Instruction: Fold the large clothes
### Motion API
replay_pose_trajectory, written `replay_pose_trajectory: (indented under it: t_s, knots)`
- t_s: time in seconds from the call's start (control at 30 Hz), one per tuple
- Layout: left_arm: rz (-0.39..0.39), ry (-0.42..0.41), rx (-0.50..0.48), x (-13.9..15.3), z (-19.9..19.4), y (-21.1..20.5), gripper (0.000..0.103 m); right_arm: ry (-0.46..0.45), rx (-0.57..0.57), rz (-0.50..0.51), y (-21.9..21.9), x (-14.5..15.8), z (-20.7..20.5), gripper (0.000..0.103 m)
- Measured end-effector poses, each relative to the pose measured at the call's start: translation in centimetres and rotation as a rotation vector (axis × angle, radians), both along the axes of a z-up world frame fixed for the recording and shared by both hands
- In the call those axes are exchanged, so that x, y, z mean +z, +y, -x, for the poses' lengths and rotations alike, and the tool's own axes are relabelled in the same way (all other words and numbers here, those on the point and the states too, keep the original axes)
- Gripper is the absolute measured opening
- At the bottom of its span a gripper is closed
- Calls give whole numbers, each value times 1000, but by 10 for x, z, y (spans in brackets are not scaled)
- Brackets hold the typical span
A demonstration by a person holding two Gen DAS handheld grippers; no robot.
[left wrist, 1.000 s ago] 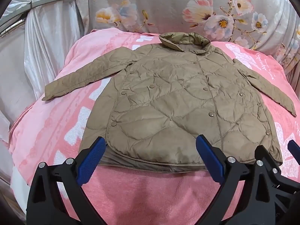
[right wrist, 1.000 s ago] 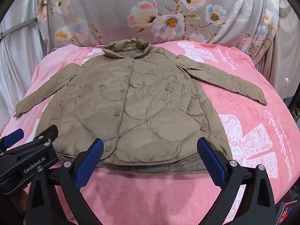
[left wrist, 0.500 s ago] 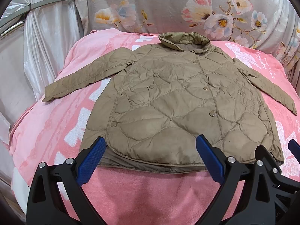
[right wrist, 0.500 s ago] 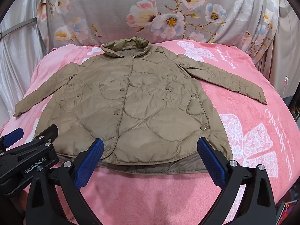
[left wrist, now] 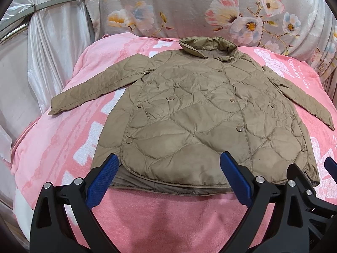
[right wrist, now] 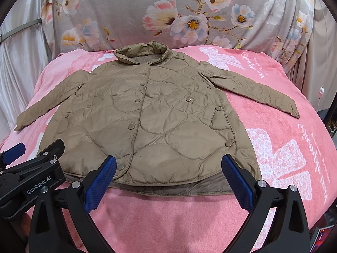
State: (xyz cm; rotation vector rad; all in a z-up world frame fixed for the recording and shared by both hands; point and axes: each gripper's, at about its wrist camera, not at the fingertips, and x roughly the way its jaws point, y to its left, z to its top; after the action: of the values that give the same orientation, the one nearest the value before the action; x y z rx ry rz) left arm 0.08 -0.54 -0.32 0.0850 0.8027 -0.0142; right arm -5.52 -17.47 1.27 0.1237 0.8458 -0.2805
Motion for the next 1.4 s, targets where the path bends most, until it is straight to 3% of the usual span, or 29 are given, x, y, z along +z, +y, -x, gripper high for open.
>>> replay_pose_trajectory:
  t_s: [1.4]
  knots:
    - [-5,9,14,-5,-1,12,95,7,-11,-4,-1,-14,3,98]
